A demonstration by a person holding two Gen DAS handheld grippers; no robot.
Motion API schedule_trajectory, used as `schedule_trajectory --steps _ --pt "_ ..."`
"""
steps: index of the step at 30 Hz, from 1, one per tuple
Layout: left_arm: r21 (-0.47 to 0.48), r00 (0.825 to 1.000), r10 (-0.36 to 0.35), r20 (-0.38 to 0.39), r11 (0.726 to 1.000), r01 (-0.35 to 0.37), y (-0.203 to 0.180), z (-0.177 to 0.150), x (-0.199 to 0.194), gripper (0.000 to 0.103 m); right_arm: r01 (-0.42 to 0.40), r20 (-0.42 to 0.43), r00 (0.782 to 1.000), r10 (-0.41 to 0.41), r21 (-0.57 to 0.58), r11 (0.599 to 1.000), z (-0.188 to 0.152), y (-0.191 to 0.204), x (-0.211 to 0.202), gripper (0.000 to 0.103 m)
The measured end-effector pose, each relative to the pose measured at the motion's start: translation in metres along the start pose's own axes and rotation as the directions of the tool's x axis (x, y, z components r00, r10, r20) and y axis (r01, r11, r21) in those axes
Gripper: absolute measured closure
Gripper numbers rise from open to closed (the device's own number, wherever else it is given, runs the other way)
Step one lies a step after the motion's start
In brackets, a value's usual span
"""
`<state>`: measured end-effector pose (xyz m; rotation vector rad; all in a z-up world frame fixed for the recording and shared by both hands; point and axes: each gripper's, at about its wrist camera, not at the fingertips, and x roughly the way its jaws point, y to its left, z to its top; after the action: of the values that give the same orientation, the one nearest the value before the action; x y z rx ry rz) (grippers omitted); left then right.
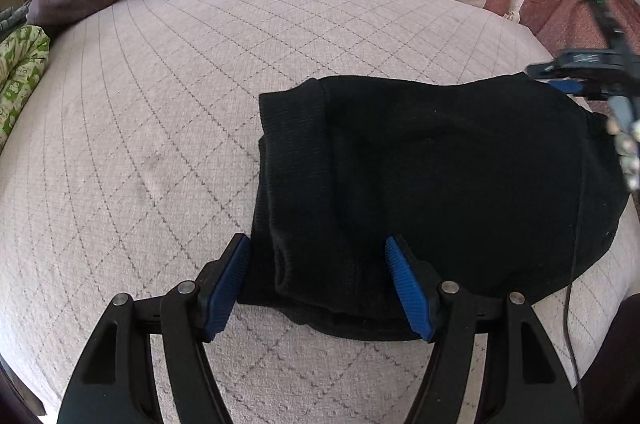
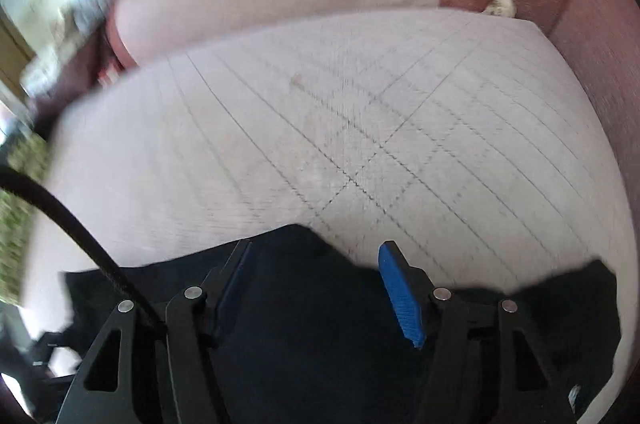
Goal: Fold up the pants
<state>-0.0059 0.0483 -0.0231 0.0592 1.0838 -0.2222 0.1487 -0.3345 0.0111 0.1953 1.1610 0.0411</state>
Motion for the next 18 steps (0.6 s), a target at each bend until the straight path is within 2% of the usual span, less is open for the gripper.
schedule_trajectory --steps 1,2,3,6,8,10,13,15,16,18 --pt "0.002 1.000 0.000 0.002 1.000 0.000 -0.004 -0.001 -0.004 0.034 0.002 -0.033 0.999 -0.002 -0.006 1.000 0.010 0.004 0.012 0.041" --pt "0.008 1.000 0.002 0.006 1.000 -0.002 -0.003 -0.001 -0.005 0.034 -0.009 -0.055 0.998 0.008 -0.017 1.000 0.008 0.007 0.018 0.075" --pt "0.013 1.000 0.005 0.009 1.000 -0.005 -0.004 -0.002 -0.004 0.034 -0.015 -0.075 0.997 0.012 -0.033 0.999 0.011 0.011 0.023 0.083" --pt "0.019 1.000 0.011 0.016 1.000 -0.011 -0.007 -0.003 -0.002 0.033 0.055 -0.056 0.997 -0.060 -0.096 0.994 0.017 0.021 0.024 0.088" --pt "0.021 1.000 0.013 0.017 1.000 -0.013 -0.006 -0.004 -0.002 0.033 0.075 -0.034 0.996 -0.078 -0.082 0.994 0.022 0.023 0.020 0.099" --pt "0.020 1.000 0.015 0.017 1.000 -0.015 -0.007 -0.004 -0.002 0.033 0.092 -0.010 0.996 -0.093 -0.062 0.994 0.033 0.024 0.019 0.102" --pt "0.022 1.000 0.009 0.017 1.000 -0.010 -0.006 -0.005 -0.005 0.033 0.183 0.037 0.983 -0.181 -0.071 0.981 0.053 0.036 0.021 0.102" --pt "0.006 0.999 -0.031 0.018 0.999 0.031 -0.002 -0.005 -0.012 0.033 0.212 0.062 0.976 -0.208 -0.066 0.975 0.062 0.050 0.022 0.101" --pt "-0.014 0.998 -0.054 0.029 0.998 0.054 0.003 -0.004 -0.017 0.033 0.208 0.080 0.976 -0.203 -0.066 0.976 0.064 0.058 0.017 0.097" --pt "-0.071 0.996 -0.060 0.073 0.995 0.065 0.021 -0.001 -0.031 0.033 0.164 0.094 0.983 -0.158 -0.068 0.984 0.057 0.061 0.000 0.080"
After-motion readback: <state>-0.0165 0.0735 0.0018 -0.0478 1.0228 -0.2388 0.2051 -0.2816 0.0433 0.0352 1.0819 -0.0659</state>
